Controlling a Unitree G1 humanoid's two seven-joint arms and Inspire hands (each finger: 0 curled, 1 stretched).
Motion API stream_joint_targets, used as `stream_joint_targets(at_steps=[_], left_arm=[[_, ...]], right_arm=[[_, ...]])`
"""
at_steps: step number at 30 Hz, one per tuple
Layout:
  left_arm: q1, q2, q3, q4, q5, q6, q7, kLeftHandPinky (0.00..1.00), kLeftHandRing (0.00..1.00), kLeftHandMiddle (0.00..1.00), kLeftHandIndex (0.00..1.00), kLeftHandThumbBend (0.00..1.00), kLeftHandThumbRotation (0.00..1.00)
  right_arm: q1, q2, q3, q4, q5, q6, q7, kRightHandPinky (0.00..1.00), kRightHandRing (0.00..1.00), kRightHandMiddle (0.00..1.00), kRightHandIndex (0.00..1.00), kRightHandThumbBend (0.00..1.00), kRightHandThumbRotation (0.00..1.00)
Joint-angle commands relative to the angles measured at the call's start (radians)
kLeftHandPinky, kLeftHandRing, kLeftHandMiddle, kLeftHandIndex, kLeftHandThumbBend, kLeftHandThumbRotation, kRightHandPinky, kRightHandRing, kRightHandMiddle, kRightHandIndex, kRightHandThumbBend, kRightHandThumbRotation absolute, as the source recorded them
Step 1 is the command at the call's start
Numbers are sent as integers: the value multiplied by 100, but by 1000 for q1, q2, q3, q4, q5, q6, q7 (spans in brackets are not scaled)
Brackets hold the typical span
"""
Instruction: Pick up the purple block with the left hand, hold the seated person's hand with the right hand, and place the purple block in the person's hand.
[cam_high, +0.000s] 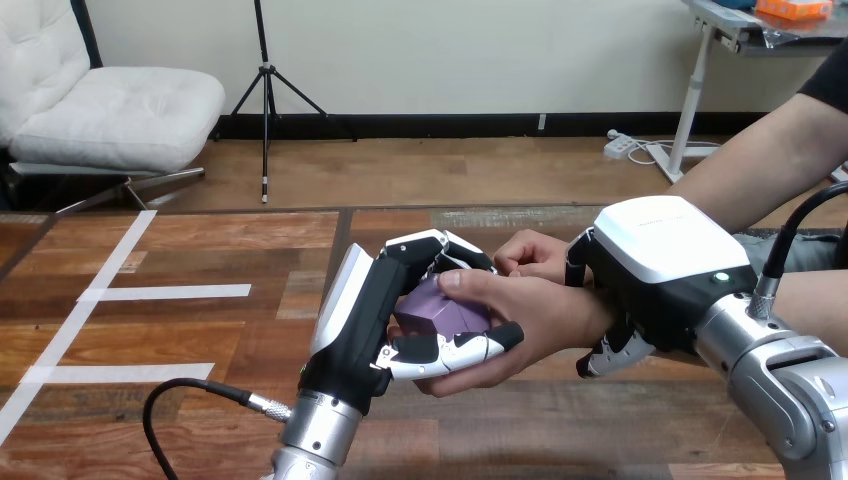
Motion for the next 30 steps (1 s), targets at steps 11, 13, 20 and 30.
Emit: stream_joint_targets(at_steps=[11, 13, 20, 30], left_arm=[[-24, -12, -17, -34, -6, 4, -25, 32, 38, 46, 50, 72, 0], [-23, -12, -16, -36, -6, 5, -27, 32, 38, 46, 50, 72, 0], [-22, -12, -15, -41, -13, 13, -38, 32, 38, 46, 50, 72, 1], [-20, -4, -17, -57, -1, 39, -51, 32, 40, 48, 51, 72, 5]], right_arm=[[-44, 4, -15, -6, 5, -27, -53, 20, 27, 36, 52, 79, 0], [-43, 6, -15, -6, 5, -26, -54, 20, 27, 35, 53, 79, 0], [-37, 4, -13, -6, -9, -27, -66, 21, 30, 38, 61, 81, 0], [-28, 1, -15, -12, -20, -30, -67, 30, 41, 50, 65, 81, 0]])
